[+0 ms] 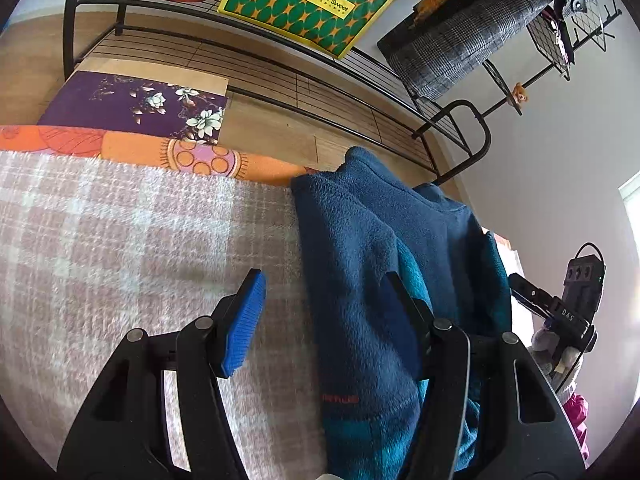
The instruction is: Fold large clothes
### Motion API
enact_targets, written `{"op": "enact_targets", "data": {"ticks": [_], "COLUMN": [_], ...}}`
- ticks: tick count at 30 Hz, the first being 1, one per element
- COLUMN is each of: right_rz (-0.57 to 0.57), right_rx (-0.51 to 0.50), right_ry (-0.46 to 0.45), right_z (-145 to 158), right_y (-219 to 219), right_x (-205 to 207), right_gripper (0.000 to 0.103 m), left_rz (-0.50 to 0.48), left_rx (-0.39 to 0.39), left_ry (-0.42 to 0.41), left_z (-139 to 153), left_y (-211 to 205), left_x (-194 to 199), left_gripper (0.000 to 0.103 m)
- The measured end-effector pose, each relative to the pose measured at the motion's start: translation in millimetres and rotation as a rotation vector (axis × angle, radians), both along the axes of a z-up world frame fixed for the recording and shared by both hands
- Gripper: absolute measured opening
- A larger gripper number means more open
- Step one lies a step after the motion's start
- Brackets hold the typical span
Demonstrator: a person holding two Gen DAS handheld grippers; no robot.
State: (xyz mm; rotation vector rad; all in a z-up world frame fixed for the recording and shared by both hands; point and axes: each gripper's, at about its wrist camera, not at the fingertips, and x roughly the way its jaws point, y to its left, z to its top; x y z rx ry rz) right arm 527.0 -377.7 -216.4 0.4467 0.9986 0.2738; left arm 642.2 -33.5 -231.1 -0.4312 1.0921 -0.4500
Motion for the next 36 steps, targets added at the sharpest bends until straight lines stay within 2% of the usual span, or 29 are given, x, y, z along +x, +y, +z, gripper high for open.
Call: {"op": "enact_targets", "data": {"ticks": [2, 3, 4, 5, 6, 7, 8, 10, 12, 14, 15, 16, 17, 18, 19, 20, 21, 22, 24, 29, 33, 36], "right_rz": [-0.005, -0.006, -0.002, 0.003, 0.011, 0.023, 0.03, 0.028, 0.044, 0.079, 0.081, 0.069, 0.046, 0.028, 0.03, 0.043, 0.048, 0.064, 0.099, 0.089, 0.11, 0.12], "right_rx": [0.005, 0.013, 0.026, 0.029, 0.002, -0.052, -0.102, -0.114, -0.106, -0.122, -0.136, -0.141, -0.138, -0.123, -0.091, -0.066, -0.081, -0.123, -0.192, -0.218, -0.287, -0.295], "right_ry": [-0.006, -0.002, 0.004, 0.015, 0.015, 0.003, -0.027, -0.068, -0.063, -0.047, -0.023, 0.0, 0.011, 0.007, 0.005, 0.009, -0.003, -0.027, -0.075, -0.159, -0.218, -0.249], "right_z": [-6, -10, -14, -15, -14, -8, 1, 14, 12, 3, -3, -9, -14, -17, -19, -22, -21, -17, -5, 35, 68, 92], "right_y": [-1, -2, -2, -2, 0, 1, 1, -8, -12, -7, -4, -4, -5, -7, -7, -6, -2, 4, 15, 13, 22, 26], "right_x": [11, 14, 17, 20, 22, 22, 21, 21, 23, 26, 29, 32, 36, 37, 40, 42, 42, 41, 36, 21, -2, -24], "right_gripper": [0.056, 0.053, 0.029, 0.018, 0.007, 0.004, 0.004, 0.003, 0.003, 0.008, 0.021, 0.05, 0.058, 0.057, 0.037, 0.022, 0.01, 0.007, 0.006, 0.005, 0.005, 0.005], "left_rz": [-0.005, -0.007, -0.012, -0.022, -0.033, -0.048, -0.057, -0.065, -0.057, -0.043, -0.044, -0.042, -0.043, -0.047, -0.048, -0.042, -0.035, -0.029, -0.018, -0.002, -0.006, -0.015], "left_rx": [-0.011, -0.014, -0.014, -0.011, -0.002, 0.006, 0.016, 0.045, 0.06, 0.041, 0.041, 0.049, 0.056, 0.07, 0.08, 0.081, 0.08, 0.075, 0.068, 0.029, 0.026, 0.017], "left_ry": [-0.001, -0.002, -0.004, -0.006, -0.009, -0.015, -0.027, -0.042, -0.038, -0.045, -0.05, -0.059, -0.068, -0.073, -0.076, -0.083, -0.091, -0.101, -0.126, -0.181, -0.238, -0.277], "left_z": [-4, -6, -7, -8, -8, -7, -5, -5, -8, -10, -10, -10, -10, -10, -9, -8, -6, -4, 4, 32, 64, 90], "left_y": [-7, -11, -15, -20, -25, -30, -34, -40, -43, -43, -43, -44, -45, -47, -48, -49, -49, -49, -47, -42, -41, -39], "left_x": [9, 12, 15, 17, 18, 18, 19, 21, 24, 27, 28, 30, 30, 30, 30, 29, 27, 25, 19, -1, -27, -52], "left_gripper": [0.062, 0.061, 0.061, 0.058, 0.041, 0.032, 0.032, 0.034, 0.039, 0.039, 0.039, 0.038, 0.033, 0.012, 0.006, 0.006, 0.006, 0.006, 0.005, 0.004, 0.004, 0.004]}}
